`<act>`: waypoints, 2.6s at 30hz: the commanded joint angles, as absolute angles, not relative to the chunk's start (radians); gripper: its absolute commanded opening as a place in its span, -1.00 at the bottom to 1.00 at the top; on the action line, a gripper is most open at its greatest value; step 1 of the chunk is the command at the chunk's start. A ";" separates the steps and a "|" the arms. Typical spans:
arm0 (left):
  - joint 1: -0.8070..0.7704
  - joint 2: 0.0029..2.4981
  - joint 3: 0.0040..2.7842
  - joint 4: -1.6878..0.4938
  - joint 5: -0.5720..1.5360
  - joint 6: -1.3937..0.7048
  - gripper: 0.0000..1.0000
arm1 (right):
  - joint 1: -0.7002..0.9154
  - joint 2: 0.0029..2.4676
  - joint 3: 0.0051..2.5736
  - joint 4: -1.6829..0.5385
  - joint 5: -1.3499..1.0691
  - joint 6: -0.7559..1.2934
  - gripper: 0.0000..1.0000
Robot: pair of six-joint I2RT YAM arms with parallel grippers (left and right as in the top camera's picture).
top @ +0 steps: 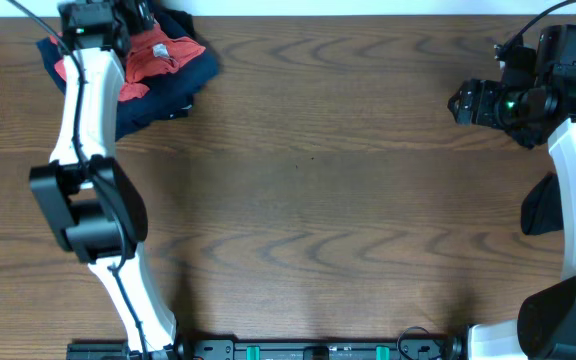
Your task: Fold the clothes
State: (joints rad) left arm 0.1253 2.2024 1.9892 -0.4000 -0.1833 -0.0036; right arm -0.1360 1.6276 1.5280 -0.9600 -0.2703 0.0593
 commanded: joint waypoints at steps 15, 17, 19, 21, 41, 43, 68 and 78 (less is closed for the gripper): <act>0.147 2.489 2.000 -0.575 -0.334 -0.292 0.96 | -0.130 1.623 1.488 -0.934 -0.277 0.039 0.75; 0.147 2.455 2.001 -0.575 -0.334 -0.286 0.96 | -0.130 1.623 1.488 -0.927 -0.277 0.036 0.78; 0.147 2.411 2.001 -0.576 -0.334 -0.274 0.96 | -0.130 1.623 1.489 -0.913 -0.278 0.035 0.86; 0.147 2.353 2.001 -0.580 -0.334 -0.259 0.96 | -0.130 1.623 1.493 -0.893 -0.278 0.035 0.96; 0.139 1.731 2.000 -1.077 -0.239 -0.257 0.96 | -0.131 1.345 1.720 -0.979 -0.237 -0.049 0.98; 0.139 1.717 2.000 -1.077 -0.239 -0.257 0.96 | -0.131 1.283 1.720 -1.001 -0.241 -0.049 0.98; 0.139 1.715 2.000 -1.077 -0.239 -0.257 0.96 | -0.134 0.986 1.703 -1.180 -0.240 -0.050 0.98; 0.139 1.715 2.000 -1.077 -0.239 -0.257 0.96 | -0.117 0.688 1.050 -0.641 -0.297 -0.046 0.98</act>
State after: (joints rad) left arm 0.1383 1.7149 2.0018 -1.0740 -0.2390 -0.2443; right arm -0.1295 0.7742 1.2232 -0.7235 -0.2630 -0.0380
